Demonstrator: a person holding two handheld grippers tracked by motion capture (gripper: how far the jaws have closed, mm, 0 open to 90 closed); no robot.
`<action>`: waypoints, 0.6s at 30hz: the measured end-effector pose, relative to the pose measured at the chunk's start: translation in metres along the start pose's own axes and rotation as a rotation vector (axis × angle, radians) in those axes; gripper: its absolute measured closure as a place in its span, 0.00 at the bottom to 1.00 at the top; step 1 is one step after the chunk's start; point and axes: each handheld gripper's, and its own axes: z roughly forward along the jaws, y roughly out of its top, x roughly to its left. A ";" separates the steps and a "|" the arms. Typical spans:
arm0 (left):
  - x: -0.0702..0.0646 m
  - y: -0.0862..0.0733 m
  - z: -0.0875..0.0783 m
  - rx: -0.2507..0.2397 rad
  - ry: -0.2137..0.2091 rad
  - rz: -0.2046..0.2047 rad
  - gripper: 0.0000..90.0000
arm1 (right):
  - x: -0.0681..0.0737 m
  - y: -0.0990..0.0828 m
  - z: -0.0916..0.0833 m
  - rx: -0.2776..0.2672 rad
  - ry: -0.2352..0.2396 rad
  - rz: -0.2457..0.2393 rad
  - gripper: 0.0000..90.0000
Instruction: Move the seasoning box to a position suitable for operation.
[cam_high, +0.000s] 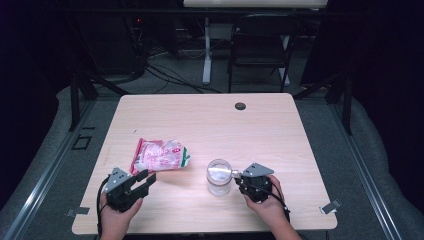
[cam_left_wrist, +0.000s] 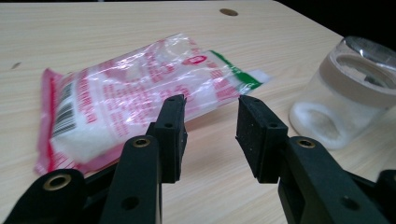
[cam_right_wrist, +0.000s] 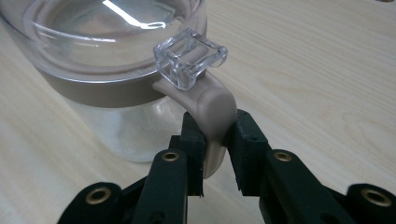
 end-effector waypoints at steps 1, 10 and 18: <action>0.000 0.000 0.000 0.000 0.000 0.000 0.69 | 0.000 0.000 0.000 0.000 0.000 0.000 0.85; -0.039 0.025 0.040 0.101 -0.088 0.105 0.73 | -0.001 -0.012 -0.012 -0.017 0.063 -0.005 0.84; -0.078 0.055 0.072 0.161 -0.128 0.166 0.67 | -0.009 -0.015 -0.032 -0.035 0.038 0.070 0.71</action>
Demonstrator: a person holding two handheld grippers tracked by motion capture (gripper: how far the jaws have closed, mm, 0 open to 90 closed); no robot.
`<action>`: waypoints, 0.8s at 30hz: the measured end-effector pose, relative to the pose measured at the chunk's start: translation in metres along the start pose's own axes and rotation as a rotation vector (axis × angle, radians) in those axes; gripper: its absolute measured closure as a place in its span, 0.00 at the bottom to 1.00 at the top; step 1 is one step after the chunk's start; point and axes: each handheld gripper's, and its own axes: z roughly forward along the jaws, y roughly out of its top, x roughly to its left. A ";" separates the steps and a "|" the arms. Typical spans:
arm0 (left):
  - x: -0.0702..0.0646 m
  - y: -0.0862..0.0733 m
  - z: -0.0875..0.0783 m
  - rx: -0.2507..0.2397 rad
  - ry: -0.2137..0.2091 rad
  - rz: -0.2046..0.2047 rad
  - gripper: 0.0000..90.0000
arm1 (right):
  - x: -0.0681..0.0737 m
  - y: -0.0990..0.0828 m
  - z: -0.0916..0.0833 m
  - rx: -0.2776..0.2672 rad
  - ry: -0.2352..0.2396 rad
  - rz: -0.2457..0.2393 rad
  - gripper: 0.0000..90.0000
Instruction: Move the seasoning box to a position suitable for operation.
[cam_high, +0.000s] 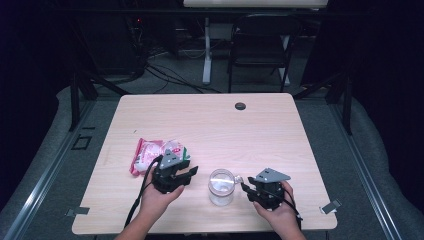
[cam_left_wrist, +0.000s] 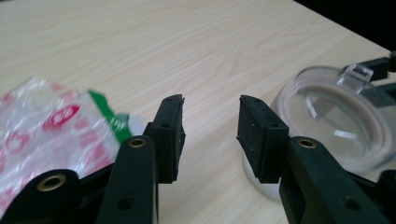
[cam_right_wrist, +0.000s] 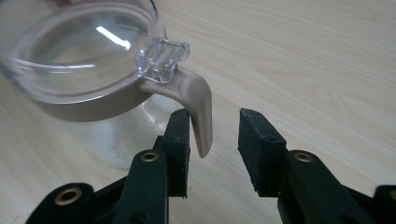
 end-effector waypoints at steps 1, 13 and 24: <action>0.000 0.000 0.000 0.000 0.000 0.000 0.68 | 0.000 0.000 0.000 0.000 0.000 0.000 0.71; -0.004 0.006 -0.004 -0.020 -0.063 0.011 0.85 | 0.007 0.065 -0.037 0.047 -0.060 0.102 0.83; -0.020 -0.013 -0.006 0.076 -0.158 0.094 1.00 | 0.013 0.061 -0.034 0.079 -0.019 0.164 0.88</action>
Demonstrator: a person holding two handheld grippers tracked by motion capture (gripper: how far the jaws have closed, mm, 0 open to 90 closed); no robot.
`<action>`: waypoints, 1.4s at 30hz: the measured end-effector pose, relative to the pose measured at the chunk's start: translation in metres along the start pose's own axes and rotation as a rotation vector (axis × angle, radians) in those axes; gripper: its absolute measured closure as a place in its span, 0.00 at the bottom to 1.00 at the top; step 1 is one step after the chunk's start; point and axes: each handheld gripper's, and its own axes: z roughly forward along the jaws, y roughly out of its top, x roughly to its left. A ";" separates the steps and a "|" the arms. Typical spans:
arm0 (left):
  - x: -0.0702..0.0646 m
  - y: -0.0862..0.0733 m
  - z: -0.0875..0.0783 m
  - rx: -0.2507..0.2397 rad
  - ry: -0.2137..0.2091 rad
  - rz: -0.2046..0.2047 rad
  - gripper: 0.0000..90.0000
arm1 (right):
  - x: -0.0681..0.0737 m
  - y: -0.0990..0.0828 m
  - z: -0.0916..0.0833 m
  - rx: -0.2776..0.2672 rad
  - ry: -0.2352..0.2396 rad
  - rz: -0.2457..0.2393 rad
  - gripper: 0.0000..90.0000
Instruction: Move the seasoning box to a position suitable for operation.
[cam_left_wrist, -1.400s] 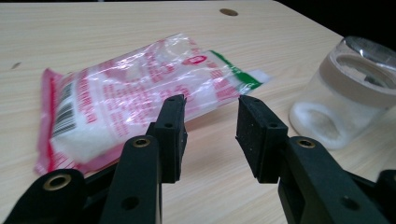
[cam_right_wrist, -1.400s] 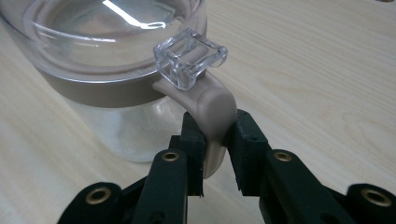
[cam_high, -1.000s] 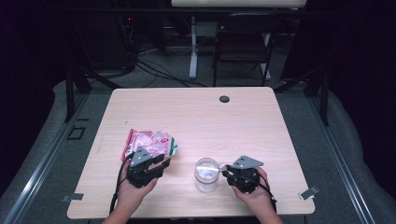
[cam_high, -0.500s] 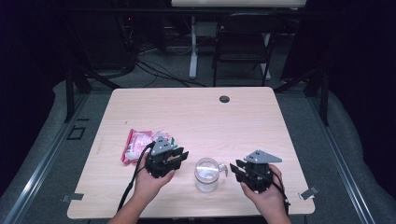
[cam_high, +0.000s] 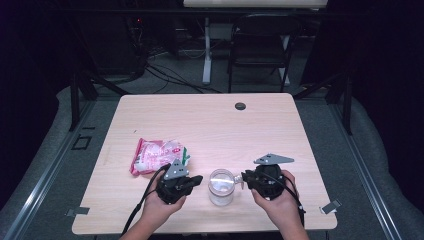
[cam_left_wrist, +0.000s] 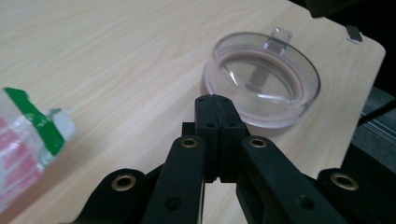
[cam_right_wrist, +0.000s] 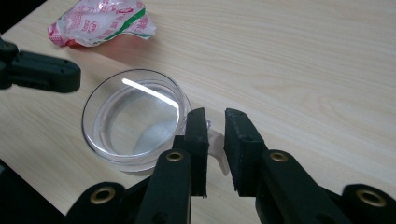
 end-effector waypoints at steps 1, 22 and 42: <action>-0.001 -0.001 0.002 0.005 0.002 0.005 1.00 | -0.002 -0.002 0.002 -0.007 0.013 0.023 0.89; -0.017 -0.012 0.014 0.054 -0.032 0.075 1.00 | -0.001 -0.003 0.021 -0.008 0.039 0.081 0.97; -0.024 -0.004 0.011 0.004 -0.057 0.081 1.00 | 0.000 -0.008 0.016 -0.048 0.072 0.074 0.89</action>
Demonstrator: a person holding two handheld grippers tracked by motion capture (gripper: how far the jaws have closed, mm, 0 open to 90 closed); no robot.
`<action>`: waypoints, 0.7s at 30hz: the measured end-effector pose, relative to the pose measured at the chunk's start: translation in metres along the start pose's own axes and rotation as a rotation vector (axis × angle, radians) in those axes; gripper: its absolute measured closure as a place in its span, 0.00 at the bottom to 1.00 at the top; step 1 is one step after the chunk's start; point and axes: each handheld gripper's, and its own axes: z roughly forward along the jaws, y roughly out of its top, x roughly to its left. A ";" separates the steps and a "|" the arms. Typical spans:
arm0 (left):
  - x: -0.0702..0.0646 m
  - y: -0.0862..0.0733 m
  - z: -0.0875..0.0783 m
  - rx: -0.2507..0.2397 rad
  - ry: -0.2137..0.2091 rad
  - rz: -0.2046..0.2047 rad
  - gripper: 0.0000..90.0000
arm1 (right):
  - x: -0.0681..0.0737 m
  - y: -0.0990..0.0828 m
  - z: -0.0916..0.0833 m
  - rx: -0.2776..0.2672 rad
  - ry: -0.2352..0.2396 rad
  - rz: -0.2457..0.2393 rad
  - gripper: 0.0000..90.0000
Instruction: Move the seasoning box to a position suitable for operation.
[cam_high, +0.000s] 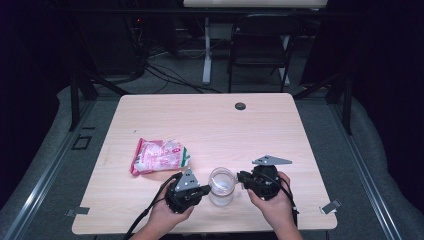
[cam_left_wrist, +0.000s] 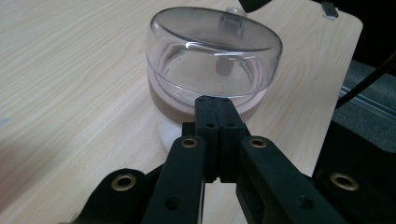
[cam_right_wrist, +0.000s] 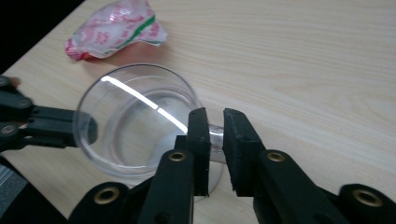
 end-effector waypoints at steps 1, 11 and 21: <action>0.000 0.001 -0.001 -0.002 -0.002 -0.001 1.00 | 0.001 0.000 -0.002 0.000 0.007 -0.009 0.88; 0.001 0.016 -0.001 -0.042 -0.013 -0.013 0.98 | 0.027 -0.005 -0.022 -0.036 0.061 -0.188 0.62; -0.001 0.026 -0.004 -0.085 0.012 -0.031 0.80 | 0.041 -0.014 -0.017 -0.045 0.026 -0.323 0.50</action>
